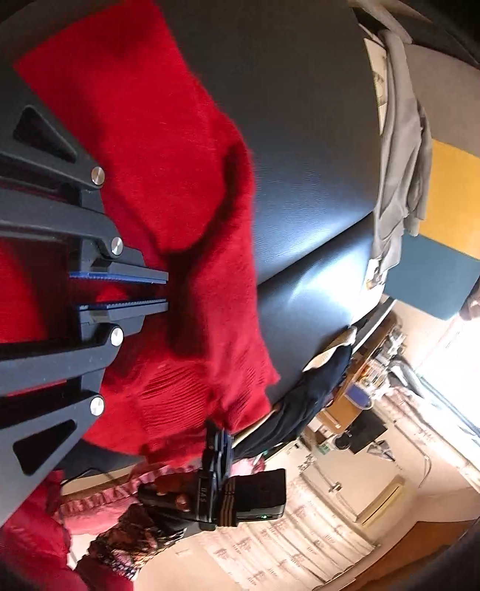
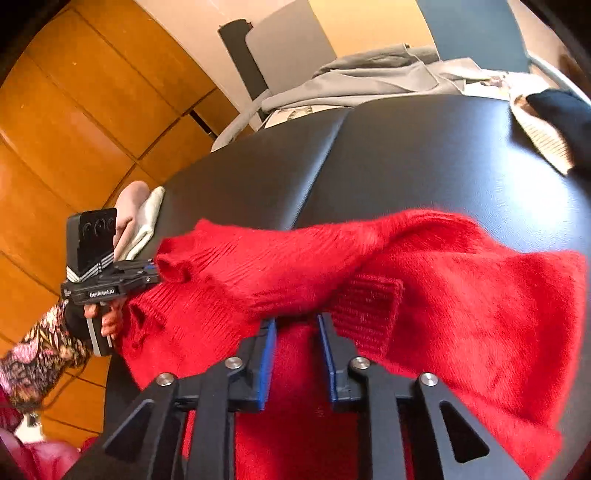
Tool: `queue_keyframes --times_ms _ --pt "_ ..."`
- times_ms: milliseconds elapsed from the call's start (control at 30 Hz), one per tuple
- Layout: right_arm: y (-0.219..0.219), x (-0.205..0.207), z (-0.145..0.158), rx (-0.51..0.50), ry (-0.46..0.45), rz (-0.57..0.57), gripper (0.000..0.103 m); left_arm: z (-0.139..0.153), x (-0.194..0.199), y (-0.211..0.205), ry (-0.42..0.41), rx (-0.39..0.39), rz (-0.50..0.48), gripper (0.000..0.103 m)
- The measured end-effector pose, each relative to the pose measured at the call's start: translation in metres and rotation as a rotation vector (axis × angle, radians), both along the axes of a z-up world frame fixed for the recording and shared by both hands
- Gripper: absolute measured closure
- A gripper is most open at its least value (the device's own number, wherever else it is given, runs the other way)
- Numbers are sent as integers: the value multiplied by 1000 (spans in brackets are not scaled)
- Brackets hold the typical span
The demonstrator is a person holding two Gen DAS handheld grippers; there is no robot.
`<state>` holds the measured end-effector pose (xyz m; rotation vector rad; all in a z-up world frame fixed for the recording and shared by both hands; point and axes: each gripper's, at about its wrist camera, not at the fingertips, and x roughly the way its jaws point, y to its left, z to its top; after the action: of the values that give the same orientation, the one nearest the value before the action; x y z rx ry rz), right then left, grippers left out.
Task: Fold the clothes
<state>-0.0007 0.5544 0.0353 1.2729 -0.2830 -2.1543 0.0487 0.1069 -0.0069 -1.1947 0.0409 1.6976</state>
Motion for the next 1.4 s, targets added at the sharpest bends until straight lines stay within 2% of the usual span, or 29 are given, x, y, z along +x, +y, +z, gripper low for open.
queue_keyframes --times_ms 100,233,300,333,367,433,500,567,633,667,733,767,833,933,1000,1067,1167,1267,1333,1400 --pt "0 14 2 5 2 22 72 8 10 -11 8 -3 -10 93" --pt "-3 19 9 -9 8 18 70 28 13 -5 52 37 8 88" --pt "-1 14 15 -50 2 -15 62 38 12 5 84 59 23 87" --pt "0 11 17 -73 -4 -34 53 41 10 12 93 64 37 86" --pt "2 6 18 -108 -29 -60 49 43 7 17 96 66 52 86" --pt "3 -4 17 -174 -76 -99 49 46 1 29 103 78 91 85" --pt "0 -14 15 -195 -91 -135 51 46 -6 46 110 76 133 84" --pt "-4 -22 9 -177 -105 -154 69 38 -9 68 81 46 112 84" --pt "-13 -28 2 -114 -131 -142 72 20 -6 94 36 -37 31 84" --pt "-17 -24 3 -67 -102 -124 72 11 -2 104 27 -83 -14 84" --pt "-21 -11 13 16 -19 -97 70 -5 16 118 110 -188 -120 84" --pt "-21 0 20 52 33 -85 62 -6 19 118 130 -188 -135 84" --pt "-20 30 38 108 154 -55 47 -7 16 115 106 -164 -132 84" --pt "-16 71 49 207 265 -20 46 4 10 101 104 -133 -73 84" --pt "-5 87 46 264 275 -43 46 15 16 80 132 -92 -45 84" --pt "18 100 40 242 214 -95 46 25 28 50 156 -54 -15 83" --pt "55 116 27 144 124 -188 46 30 41 -8 142 -36 111 81" --pt "90 128 14 24 35 -281 47 22 47 -69 32 26 288 75" --pt "97 132 3 -41 -10 -296 48 13 51 -103 -47 81 397 72" --pt "91 131 -6 -31 -36 -298 48 8 58 -122 -101 144 449 69"
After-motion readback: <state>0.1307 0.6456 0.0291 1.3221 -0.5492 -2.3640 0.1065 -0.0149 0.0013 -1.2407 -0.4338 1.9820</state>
